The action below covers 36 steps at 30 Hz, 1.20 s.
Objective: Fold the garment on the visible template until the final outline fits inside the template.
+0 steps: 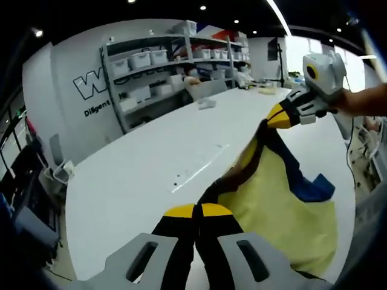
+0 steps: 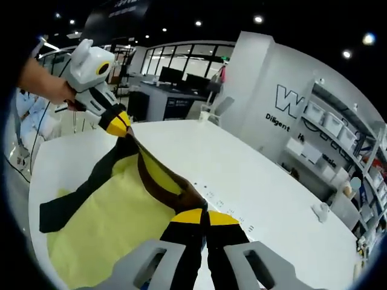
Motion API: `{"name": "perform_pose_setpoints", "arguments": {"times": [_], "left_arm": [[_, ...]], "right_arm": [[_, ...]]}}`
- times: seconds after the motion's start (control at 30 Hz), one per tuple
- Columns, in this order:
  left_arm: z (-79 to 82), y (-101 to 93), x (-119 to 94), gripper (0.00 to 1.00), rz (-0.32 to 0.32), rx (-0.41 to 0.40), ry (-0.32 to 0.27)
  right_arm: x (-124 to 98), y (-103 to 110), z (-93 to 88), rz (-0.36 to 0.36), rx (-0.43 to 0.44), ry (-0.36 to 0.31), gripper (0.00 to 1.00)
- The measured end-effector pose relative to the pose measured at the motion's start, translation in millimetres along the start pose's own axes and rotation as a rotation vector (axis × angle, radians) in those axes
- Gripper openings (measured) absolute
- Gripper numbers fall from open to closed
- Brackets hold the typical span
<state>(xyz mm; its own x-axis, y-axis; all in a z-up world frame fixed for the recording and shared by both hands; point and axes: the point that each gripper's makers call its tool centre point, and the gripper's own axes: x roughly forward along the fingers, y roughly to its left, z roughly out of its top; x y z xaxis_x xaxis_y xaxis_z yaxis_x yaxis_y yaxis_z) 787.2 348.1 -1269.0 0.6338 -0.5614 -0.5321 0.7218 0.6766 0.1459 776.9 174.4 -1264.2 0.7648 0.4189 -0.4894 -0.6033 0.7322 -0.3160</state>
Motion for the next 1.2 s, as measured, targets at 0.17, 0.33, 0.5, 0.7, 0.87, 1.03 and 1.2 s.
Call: {"name": "perform_pose_setpoints", "arguments": {"times": [0.17,0.33,0.5,0.7,0.87,1.03,1.2], "left_arm": [[0.3,-1.8,9.9,0.03,-0.001,0.006,0.005],[-0.4,-0.7,22.2,0.03,0.002,0.024,0.015],[-4.6,2.7,34.7,0.03,0.004,0.033,0.037],[-15.7,9.2,52.8,0.03,0.013,0.029,0.068],[-22.6,13.3,61.0,0.03,0.032,0.024,0.092],[-35.7,15.7,73.2,0.03,0.036,0.031,0.132],[-47.9,18.0,84.1,0.03,0.045,0.042,0.158]], "right_arm": [[9.6,-6.9,-9.8,-0.014,-0.003,0.024,0.0],[20.9,-13.3,-19.9,-0.03,0.001,0.045,0.0],[32.3,-17.2,-29.8,-0.035,0.005,0.064,0.0],[47.2,-17.5,-42.3,-0.021,0.014,0.093,0.0],[58.3,-16.7,-50.1,-0.016,0.012,0.112,0.0],[75.0,-16.6,-62.2,-0.006,0.016,0.148,0.0],[85.6,-12.7,-74.2,0.002,0.025,0.178,0.0]]}}
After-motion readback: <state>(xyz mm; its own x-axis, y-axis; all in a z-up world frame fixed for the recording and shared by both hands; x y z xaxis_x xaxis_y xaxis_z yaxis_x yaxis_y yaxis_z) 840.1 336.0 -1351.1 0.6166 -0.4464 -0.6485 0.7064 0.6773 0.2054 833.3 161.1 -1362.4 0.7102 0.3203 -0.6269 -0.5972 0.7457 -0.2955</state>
